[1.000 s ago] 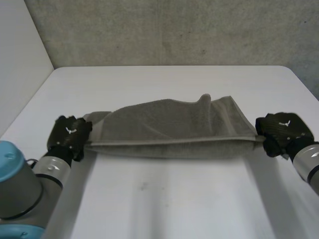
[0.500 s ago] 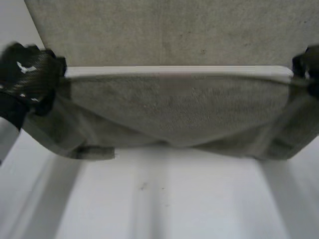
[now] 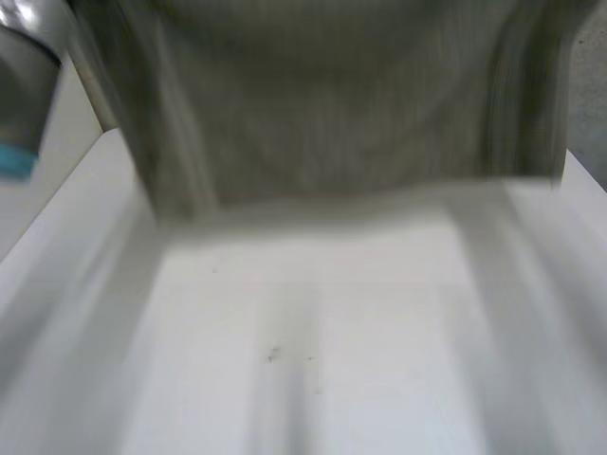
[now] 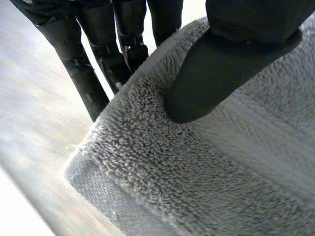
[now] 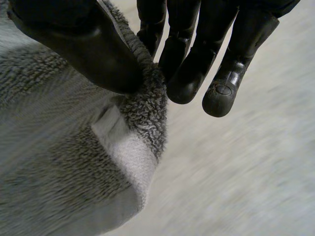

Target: Fold the towel.

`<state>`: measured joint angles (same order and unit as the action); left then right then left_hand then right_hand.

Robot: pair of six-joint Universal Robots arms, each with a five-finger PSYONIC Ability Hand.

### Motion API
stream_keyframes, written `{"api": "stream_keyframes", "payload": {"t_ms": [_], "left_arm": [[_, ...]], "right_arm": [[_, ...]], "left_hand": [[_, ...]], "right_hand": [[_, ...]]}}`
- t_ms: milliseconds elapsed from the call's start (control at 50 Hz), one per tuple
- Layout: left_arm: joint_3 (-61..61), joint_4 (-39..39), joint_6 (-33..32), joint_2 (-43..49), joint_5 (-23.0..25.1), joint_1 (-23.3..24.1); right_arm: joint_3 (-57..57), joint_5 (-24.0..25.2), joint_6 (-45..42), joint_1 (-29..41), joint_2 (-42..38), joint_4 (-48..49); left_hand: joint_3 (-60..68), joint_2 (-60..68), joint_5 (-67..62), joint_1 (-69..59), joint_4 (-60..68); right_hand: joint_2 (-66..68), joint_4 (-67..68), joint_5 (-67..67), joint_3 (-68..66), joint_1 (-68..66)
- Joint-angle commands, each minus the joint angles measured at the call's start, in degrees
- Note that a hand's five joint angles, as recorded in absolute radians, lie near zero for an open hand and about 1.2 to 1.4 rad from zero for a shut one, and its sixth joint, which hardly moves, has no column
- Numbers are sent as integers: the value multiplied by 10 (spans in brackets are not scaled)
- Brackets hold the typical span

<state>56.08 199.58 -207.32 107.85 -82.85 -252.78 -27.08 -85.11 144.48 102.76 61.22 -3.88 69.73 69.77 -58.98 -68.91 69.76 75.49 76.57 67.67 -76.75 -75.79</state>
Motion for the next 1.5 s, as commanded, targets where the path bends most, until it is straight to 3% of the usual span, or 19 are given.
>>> {"api": "stream_keyframes", "payload": {"t_ms": [20, 120, 200, 280, 320, 420, 500, 580, 680, 800, 840, 1000, 1080, 1100, 1120, 1140, 1340, 1440, 1500], "left_arm": [[-15, 92, 109, -11, -50, -10], [54, 62, 116, -11, -49, -12], [181, 62, 117, -8, -37, -21], [271, 85, 117, -1, -14, -26], [355, 135, 112, 20, 11, -27], [456, 217, 107, 74, 31, -28], [489, 252, 89, 110, 33, -29], [505, 248, 29, 128, 35, -29], [514, 242, -23, 127, 35, -30], [515, 246, -30, 129, 34, -40], [515, 246, -30, 132, 33, -44], [516, 240, -34, 135, 30, -46], [526, 238, -35, 134, 30, -46], [537, 238, -37, 127, 33, -46], [537, 238, -37, 127, 33, -46], [547, 237, -37, 117, 35, -47], [623, 185, -38, -18, 35, -73], [675, 88, -43, -147, 37, -135], [682, 51, -53, -185, 42, -143]], "right_arm": [[-40, 6, 26, -2, 20, 19], [-92, 17, 25, -2, 15, -64], [-187, 44, 26, -2, 17, -100], [-271, 74, 23, -2, 20, -90], [-362, 99, 22, -2, 17, -62], [-494, 103, -7, 2, -1, 12], [-555, 96, -44, 2, -26, 57], [-602, 68, -89, 2, -39, 70], [-631, 35, -88, -7, -18, 70], [-675, 47, -63, -19, 33, 81], [-685, 55, -46, -28, 42, 81], [-685, 57, -38, -39, 56, 79], [-682, 57, -38, -39, 56, 77], [-683, 56, -38, -39, 58, 76], [-683, 56, -38, -39, 58, 76], [-685, 55, -39, -38, 64, 76], [-713, 66, -49, -37, 106, 58], [-743, 114, -126, -38, 139, -46], [-748, 127, -163, -39, 144, -96]], "left_hand": [[103, 102, -110, -111, 102], [103, 102, -110, -111, 102], [103, 102, -110, -111, 102], [103, 102, -110, -111, 102], [103, 102, -110, -111, 102], [103, 102, -110, -111, 102], [103, 102, -110, -111, 102], [103, 102, -110, -111, 102], [103, 102, -110, -111, 102], [103, 102, -110, -111, 102], [-205, -205, 197, 197, -205], [-328, -328, 320, 319, -328], [-286, -286, 278, 277, -286], [-106, -106, 98, 98, -106], [-104, -104, 96, 96, -104], [101, 100, -108, -109, 100], [103, 102, -110, -111, 102], [103, 102, -110, -111, 102], [103, 102, -110, -111, 102]], "right_hand": [[45, 34, 23, -32, -42], [45, 34, 23, -32, -42], [45, 34, 23, -32, -42], [45, 34, 23, -32, -42], [45, 34, 23, -32, -42], [45, 34, 23, -32, -42], [45, 34, 23, -32, -42], [45, 34, 23, -32, -42], [45, 34, 23, -32, -42], [45, 34, 23, -32, -42], [45, 34, 23, -32, -42], [45, 34, 23, -32, -42], [45, 34, 23, -32, -42], [45, 34, 23, -32, -42], [45, 34, 23, -32, -42], [45, 34, 23, -32, -42], [45, 34, 23, -32, -42], [45, 34, 23, -32, -42], [45, 34, 23, -32, -42]]}}
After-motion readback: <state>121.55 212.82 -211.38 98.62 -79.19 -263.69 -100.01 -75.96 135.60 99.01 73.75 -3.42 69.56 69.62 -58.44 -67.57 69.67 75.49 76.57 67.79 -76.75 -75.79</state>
